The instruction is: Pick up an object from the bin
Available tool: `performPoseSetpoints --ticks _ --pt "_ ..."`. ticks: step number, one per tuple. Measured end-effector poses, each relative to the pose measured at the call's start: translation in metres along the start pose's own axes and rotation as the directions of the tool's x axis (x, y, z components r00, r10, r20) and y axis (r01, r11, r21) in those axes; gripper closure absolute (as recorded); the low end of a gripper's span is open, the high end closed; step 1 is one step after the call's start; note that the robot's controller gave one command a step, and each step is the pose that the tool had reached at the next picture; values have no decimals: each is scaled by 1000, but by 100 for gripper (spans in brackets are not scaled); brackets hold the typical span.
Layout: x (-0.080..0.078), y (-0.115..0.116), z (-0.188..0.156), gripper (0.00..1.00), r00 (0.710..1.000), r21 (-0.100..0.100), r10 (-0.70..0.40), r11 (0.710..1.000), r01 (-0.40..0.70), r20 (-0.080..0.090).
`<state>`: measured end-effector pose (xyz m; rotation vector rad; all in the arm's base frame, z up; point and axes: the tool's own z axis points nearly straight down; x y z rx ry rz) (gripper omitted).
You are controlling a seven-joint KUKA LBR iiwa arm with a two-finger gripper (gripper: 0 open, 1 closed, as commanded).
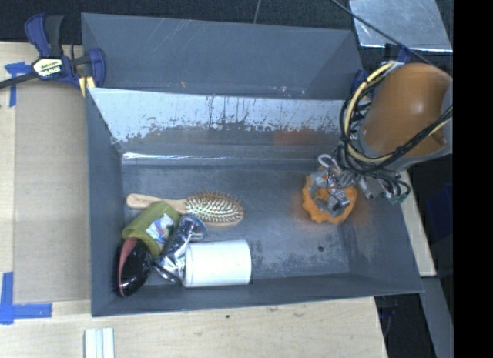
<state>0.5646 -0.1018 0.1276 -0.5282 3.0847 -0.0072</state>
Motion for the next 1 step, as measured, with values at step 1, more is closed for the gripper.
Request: performPoseSetpoints --ticks 1 --pt "-14 -41 -133 100 1000 8 2 1000 -2 12"
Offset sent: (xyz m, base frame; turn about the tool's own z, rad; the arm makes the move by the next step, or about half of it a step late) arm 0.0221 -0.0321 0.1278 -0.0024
